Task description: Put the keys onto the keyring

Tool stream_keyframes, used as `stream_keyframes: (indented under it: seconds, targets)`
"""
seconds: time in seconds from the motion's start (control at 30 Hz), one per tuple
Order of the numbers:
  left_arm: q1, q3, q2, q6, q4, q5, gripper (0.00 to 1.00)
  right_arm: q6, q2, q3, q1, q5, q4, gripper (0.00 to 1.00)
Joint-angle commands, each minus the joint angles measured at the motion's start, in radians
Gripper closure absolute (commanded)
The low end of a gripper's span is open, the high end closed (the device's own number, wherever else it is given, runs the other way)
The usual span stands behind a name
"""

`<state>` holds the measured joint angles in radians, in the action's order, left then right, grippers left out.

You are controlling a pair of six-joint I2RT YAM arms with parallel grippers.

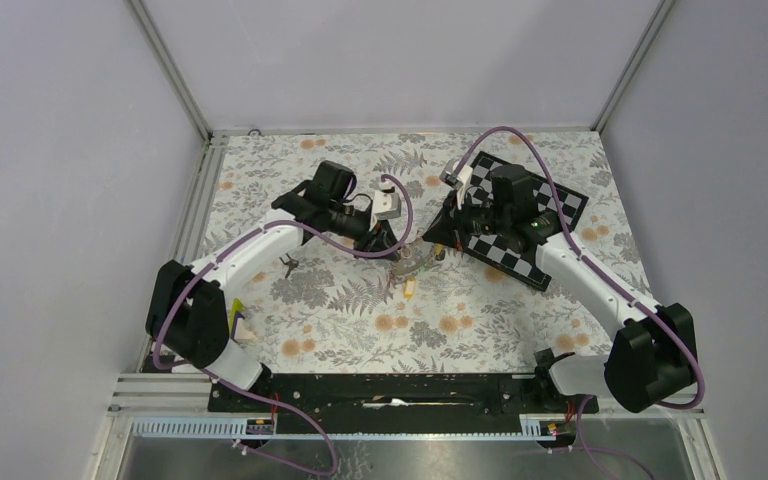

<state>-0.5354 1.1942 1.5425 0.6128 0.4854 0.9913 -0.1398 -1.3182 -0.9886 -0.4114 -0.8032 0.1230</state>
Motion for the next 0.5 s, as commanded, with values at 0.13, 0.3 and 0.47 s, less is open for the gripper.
stream_keyframes:
  seconds: [0.13,0.3,0.47]
  targets:
    - [0.002,0.089,0.0,0.053,0.075,0.026,0.9,-0.029,0.021,-0.001,0.006,-0.013,-0.042,1.0]
    - [0.002,0.152,0.024,0.065,0.18,0.02,0.89,-0.043,0.024,0.001,0.006,-0.002,-0.04,1.0]
    - [0.002,0.167,0.049,0.013,0.217,0.021,0.91,-0.055,0.024,0.002,0.006,0.002,-0.04,1.0]
